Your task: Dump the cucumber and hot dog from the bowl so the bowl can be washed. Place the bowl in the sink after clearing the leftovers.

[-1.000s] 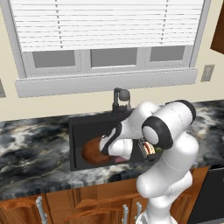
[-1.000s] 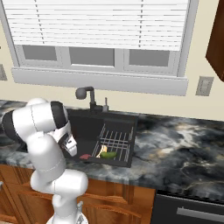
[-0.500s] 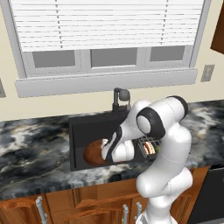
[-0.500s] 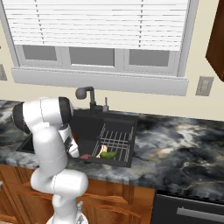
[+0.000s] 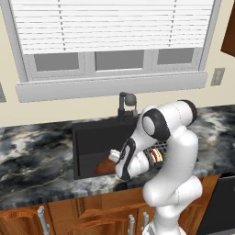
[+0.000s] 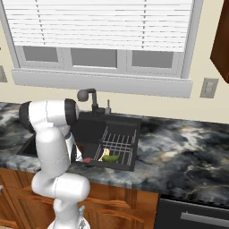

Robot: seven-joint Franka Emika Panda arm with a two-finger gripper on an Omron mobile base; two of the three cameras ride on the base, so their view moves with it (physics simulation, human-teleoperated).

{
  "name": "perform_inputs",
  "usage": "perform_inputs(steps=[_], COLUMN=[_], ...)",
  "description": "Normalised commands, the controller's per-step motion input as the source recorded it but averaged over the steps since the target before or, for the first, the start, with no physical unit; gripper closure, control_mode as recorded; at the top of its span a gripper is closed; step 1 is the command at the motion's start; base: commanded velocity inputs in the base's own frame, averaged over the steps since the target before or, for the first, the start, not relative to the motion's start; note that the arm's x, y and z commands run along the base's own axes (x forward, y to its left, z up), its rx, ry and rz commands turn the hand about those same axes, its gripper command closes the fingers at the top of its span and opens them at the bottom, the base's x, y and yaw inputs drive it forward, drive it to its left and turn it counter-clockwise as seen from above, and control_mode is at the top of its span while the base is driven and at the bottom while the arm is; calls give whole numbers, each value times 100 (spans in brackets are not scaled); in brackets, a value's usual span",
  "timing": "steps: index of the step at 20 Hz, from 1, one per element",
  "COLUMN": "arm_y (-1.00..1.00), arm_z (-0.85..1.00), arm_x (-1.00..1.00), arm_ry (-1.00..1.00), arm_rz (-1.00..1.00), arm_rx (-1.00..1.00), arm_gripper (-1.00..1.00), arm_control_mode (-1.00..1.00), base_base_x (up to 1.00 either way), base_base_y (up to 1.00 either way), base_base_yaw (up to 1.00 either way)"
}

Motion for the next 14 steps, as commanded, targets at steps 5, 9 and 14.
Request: perform_inputs(steps=[5,9,14], arm_y=[21,33,36], arm_z=[96,100,100], arm_x=[-10,0,0], arm_ry=[-22,-30,-32], arm_rz=[0,0,0], arm_rx=[-8,-16,-18], arm_gripper=[-100,-100,-100], arm_control_mode=[-100,-100,-100], base_base_x=[0,0,0], base_base_y=[0,0,0], base_base_yaw=[0,0,0])
